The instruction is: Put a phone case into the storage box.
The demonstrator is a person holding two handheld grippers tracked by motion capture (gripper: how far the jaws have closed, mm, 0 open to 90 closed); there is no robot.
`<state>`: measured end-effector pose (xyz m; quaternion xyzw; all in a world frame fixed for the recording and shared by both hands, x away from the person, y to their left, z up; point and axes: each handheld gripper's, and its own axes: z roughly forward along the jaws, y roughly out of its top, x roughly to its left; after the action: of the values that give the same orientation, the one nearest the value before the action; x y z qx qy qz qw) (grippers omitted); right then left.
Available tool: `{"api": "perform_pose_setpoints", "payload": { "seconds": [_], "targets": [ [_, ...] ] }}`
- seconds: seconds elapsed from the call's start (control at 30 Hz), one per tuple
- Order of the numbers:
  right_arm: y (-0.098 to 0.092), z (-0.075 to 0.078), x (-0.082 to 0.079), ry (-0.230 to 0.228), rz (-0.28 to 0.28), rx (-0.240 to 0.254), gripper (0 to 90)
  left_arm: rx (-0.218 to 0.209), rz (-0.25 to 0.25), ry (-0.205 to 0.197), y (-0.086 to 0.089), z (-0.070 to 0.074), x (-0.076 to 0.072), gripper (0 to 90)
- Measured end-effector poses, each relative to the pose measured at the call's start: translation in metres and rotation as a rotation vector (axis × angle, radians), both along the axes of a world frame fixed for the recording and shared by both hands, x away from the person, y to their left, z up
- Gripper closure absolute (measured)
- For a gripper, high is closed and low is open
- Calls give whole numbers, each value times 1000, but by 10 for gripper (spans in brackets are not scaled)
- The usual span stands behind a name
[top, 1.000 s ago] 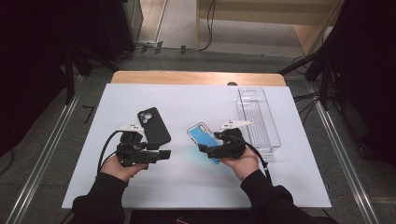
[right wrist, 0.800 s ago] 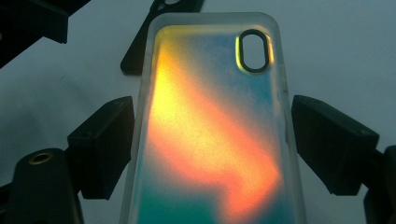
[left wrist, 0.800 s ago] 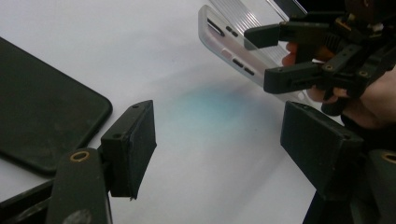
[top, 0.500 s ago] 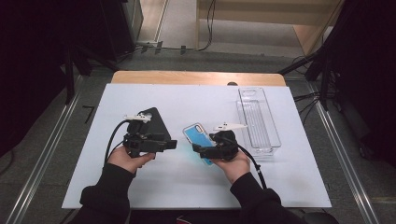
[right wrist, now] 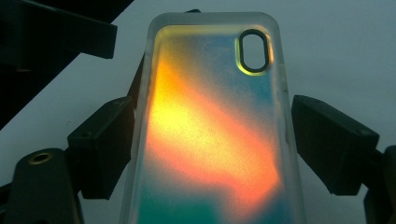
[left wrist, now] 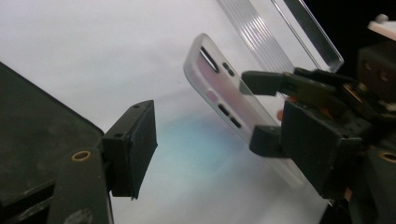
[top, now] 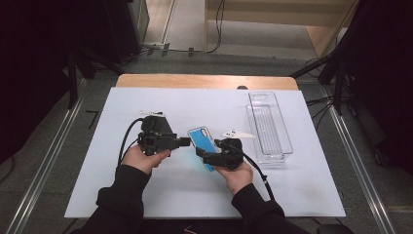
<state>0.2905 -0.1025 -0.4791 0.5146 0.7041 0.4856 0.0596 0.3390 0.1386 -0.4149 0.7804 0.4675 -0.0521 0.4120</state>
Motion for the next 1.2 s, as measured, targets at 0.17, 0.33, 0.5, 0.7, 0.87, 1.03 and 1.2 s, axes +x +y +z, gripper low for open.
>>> {"api": "perform_pose_setpoints", "payload": {
  "seconds": [0.17, 0.33, 0.5, 0.7, 0.87, 1.03, 1.2],
  "targets": [
    [3, 1, -5, -26, -23, 15, 151, 17, 20, -26, -8, 1, 6, 294],
    [5, -1, -8, -36, -43, 57, 151, -5, 31, -27, -15, -1, 12, 294],
    [8, 1, -11, -61, -59, 85, 151, -31, 45, -17, -20, -5, 15, 320],
    [6, 0, -12, -57, -80, 113, 151, -53, 77, -8, -23, -9, 16, 354],
    [8, 1, -14, -69, -82, 121, 151, -46, 96, 19, -26, -12, 17, 439],
    [11, 2, -17, -94, -79, 125, 151, -71, 90, 43, -27, -10, 16, 584],
    [13, 0, -18, -107, -81, 125, 150, -142, 82, 71, -25, -9, 16, 746]
  ]
}}
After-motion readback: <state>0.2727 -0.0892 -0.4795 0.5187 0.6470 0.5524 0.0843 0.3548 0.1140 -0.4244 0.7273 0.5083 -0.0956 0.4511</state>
